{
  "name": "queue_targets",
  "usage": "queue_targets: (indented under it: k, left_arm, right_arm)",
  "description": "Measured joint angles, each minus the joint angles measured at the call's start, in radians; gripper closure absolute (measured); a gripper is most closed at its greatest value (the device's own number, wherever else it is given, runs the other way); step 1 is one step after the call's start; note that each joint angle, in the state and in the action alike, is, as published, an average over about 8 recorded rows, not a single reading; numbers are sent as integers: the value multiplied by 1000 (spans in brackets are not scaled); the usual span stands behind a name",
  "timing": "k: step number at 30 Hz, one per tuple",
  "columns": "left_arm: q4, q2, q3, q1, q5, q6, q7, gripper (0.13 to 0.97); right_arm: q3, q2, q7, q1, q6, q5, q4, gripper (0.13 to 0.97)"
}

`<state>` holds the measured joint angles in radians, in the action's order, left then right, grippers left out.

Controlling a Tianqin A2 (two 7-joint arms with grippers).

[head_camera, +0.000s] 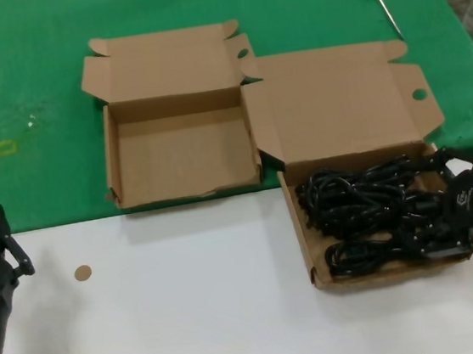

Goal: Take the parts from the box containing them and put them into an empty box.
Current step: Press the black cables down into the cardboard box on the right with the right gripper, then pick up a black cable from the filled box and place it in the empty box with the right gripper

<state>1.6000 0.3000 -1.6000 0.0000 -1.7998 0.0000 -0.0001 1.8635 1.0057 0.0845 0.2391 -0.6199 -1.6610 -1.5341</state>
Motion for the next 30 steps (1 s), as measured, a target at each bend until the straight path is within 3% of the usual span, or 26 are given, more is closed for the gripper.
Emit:
queue_targets:
  k: [8, 12, 20, 30]
  left_arm:
    - [0, 0, 0, 0, 0, 0, 0, 945]
    - [0, 0, 0, 0, 0, 0, 0, 945]
    - [0, 0, 0, 0, 0, 0, 0, 945]
    - [0, 0, 0, 0, 0, 0, 0, 945]
  right_arm:
    - [-17, -16, -3, -4, -16, 18, 2, 488]
    - [-23, -22, -6, -3, -25, 24, 5, 488]
    - [-33, -35, -14, -2, -42, 31, 14, 706]
    - [-53, -35, -8, -14, -47, 33, -9, 841]
